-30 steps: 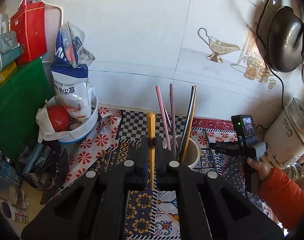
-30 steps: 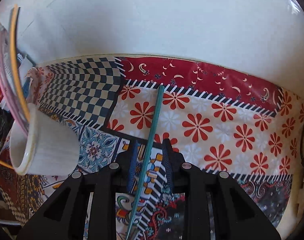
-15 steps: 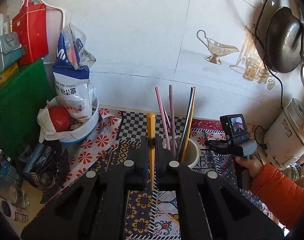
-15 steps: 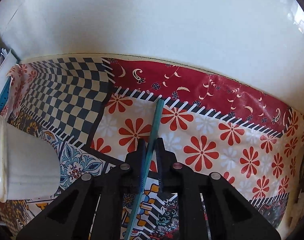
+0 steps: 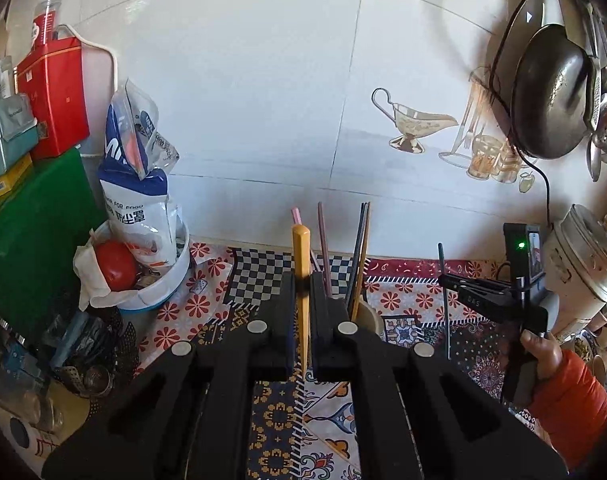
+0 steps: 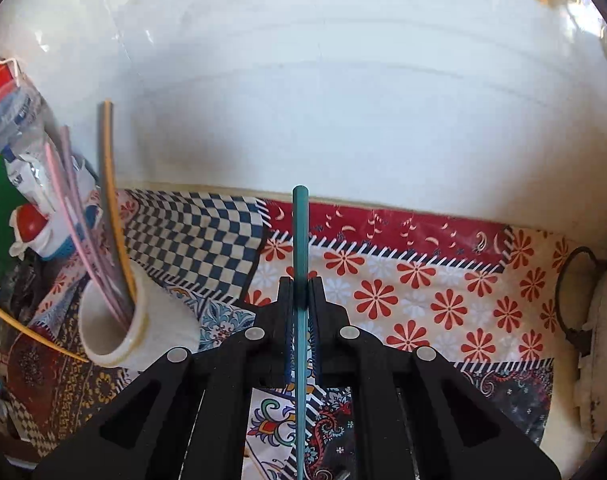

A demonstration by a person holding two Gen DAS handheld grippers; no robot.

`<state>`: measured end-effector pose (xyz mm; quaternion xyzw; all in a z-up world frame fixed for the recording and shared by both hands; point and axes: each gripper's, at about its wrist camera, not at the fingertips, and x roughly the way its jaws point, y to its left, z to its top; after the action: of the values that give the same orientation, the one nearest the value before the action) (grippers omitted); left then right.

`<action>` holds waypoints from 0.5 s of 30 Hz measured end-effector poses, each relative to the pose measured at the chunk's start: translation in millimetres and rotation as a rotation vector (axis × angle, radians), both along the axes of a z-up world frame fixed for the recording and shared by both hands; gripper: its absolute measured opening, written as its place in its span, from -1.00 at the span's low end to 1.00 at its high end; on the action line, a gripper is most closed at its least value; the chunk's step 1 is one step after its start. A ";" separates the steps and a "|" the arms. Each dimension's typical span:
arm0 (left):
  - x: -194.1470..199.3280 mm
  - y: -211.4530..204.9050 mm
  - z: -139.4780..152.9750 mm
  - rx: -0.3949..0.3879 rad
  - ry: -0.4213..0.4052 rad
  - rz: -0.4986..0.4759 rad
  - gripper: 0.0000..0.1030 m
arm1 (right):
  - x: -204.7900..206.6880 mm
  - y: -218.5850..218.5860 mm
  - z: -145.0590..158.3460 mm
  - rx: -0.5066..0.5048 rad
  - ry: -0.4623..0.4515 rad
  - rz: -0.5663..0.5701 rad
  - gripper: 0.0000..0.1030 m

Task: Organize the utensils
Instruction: 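Lower the orange stick and green stick into the white cup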

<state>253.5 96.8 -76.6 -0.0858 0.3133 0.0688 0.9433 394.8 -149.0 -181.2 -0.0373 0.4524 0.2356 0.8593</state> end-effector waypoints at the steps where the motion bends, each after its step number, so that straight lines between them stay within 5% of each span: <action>1: 1.5 -0.8 3.3 -0.003 -0.007 -0.008 -0.92 | -5.6 -3.4 12.2 0.013 -0.023 0.002 -0.88; 8: 15.7 -5.2 19.2 0.008 -0.048 -0.050 -0.92 | -22.2 -3.2 86.4 0.103 -0.174 0.002 -0.88; 15: 34.9 -6.3 22.7 -0.002 -0.053 -0.079 -0.92 | -31.8 25.1 126.8 0.211 -0.286 0.024 -0.88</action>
<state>288.4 90.5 -53.9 -0.0763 0.2914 0.0289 0.9531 363.1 -124.0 -54.4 0.0145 0.2980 0.2841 0.9112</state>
